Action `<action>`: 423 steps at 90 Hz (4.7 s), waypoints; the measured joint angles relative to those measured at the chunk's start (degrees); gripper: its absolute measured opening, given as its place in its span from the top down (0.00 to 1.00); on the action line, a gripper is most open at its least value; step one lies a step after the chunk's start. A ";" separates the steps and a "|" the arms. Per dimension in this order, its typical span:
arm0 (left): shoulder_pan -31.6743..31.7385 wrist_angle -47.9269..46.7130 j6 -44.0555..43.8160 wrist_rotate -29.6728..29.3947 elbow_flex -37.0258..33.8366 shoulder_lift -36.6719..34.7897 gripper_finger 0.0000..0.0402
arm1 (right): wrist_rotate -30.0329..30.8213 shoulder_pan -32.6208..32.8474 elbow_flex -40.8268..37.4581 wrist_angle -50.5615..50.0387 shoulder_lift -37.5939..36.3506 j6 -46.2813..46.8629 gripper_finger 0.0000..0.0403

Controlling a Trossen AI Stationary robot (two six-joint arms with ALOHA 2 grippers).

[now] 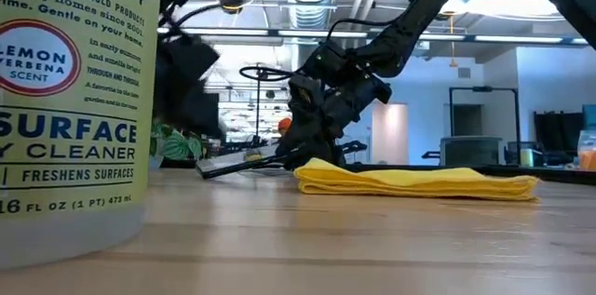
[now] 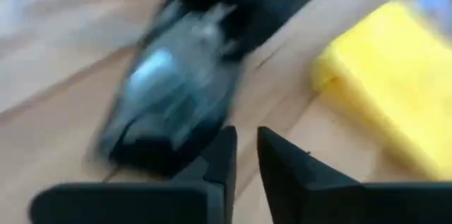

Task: Apply microfiber cloth
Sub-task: Spray the front of the cellphone using the cleaning bottle

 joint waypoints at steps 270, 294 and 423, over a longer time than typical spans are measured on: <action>22.15 10.41 17.40 36.64 -5.26 3.38 0.28 | 0.37 1.17 0.00 3.28 1.97 3.83 0.39; 20.64 19.51 17.53 31.53 -5.37 7.45 0.28 | 0.28 1.72 0.00 3.44 1.97 4.81 0.39; 13.32 4.39 24.10 27.10 2.37 10.24 0.34 | -3.37 1.02 0.49 4.22 1.86 4.23 0.39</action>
